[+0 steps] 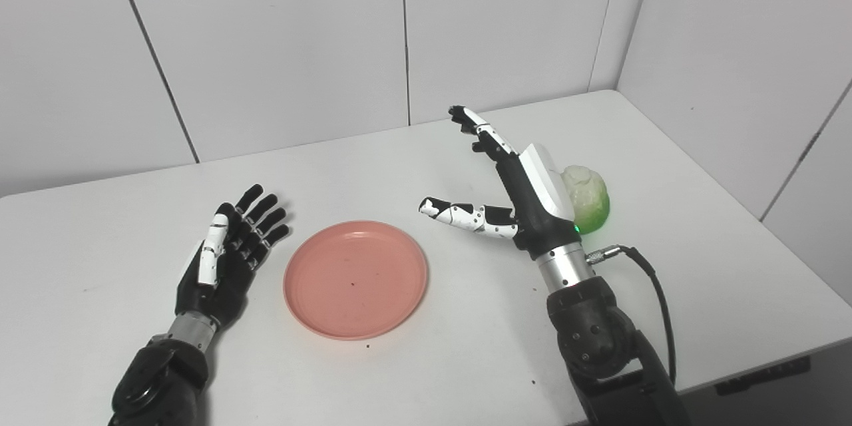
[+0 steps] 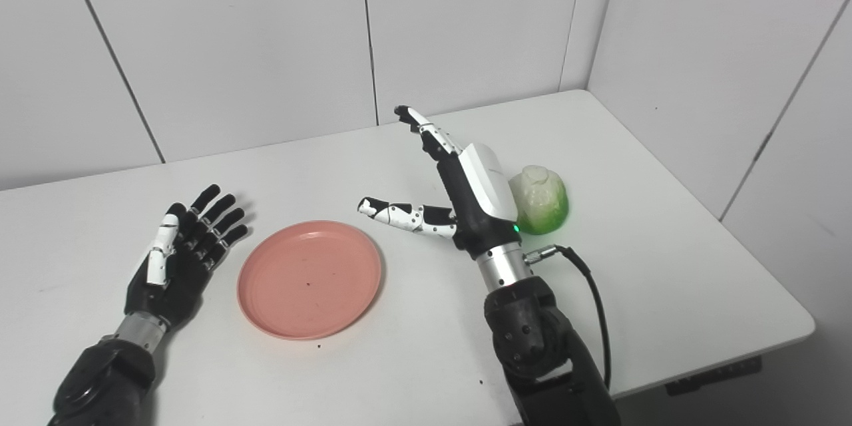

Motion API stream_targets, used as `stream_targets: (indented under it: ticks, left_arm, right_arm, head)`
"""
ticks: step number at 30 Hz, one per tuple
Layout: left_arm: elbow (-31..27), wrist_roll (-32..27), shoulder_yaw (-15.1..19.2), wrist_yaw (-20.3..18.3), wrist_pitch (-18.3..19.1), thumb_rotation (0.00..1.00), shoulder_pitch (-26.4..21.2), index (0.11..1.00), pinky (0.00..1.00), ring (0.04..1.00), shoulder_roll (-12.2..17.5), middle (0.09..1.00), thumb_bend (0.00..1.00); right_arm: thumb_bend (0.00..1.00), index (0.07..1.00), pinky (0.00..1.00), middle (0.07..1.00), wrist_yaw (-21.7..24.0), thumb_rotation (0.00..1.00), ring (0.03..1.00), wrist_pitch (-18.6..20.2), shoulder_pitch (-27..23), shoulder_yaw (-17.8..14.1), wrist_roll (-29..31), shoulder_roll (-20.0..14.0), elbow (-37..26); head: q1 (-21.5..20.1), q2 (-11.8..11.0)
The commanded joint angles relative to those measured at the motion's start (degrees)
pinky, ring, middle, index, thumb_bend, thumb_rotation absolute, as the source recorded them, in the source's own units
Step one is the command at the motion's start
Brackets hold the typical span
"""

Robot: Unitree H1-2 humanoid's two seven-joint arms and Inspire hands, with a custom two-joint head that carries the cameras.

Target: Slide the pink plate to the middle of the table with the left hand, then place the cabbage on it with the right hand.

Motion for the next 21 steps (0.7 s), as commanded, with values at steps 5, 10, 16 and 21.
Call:
stream_targets:
  ticks: [5,10,16,21]
  left_arm:
    - [8.4,0.39,0.84,-1.41,0.27,0.91,3.26,0.892,0.86,0.886,1.53,0.905,0.52]
    - [11.63,-0.48,1.74,-2.99,-0.32,0.88,2.08,0.888,0.84,0.874,2.21,0.899,0.52]
    - [14.25,-0.77,2.63,-4.45,-0.82,0.88,1.11,0.888,0.85,0.872,2.92,0.895,0.52]
    - [16.84,-1.28,3.55,-5.4,-1.39,0.87,0.12,0.884,0.83,0.864,3.64,0.892,0.52]
  right_arm:
    - [0.9,0.893,0.75,0.883,-0.12,0.55,0.847,1.71,-4.92,-2.84,-2.1,-2.7,-4.3]
    - [0.97,0.92,0.8,0.904,0.76,0.56,0.877,3.79,-5.88,-5.37,-2.97,-5.31,-6.02]
    - [1.0,0.942,0.81,0.921,0.64,0.62,0.889,5.53,-5.6,-9.05,-5.2,-8.95,-5.46]
    - [1.0,0.987,0.85,0.974,2.27,0.61,0.937,9.16,-4.43,-11.47,-4.58,-10.74,-6.45]
  head:
    - [-1.69,-0.55]
    - [-3.3,-0.64]
    - [-4.54,-0.69]
    - [-5.43,-0.49]
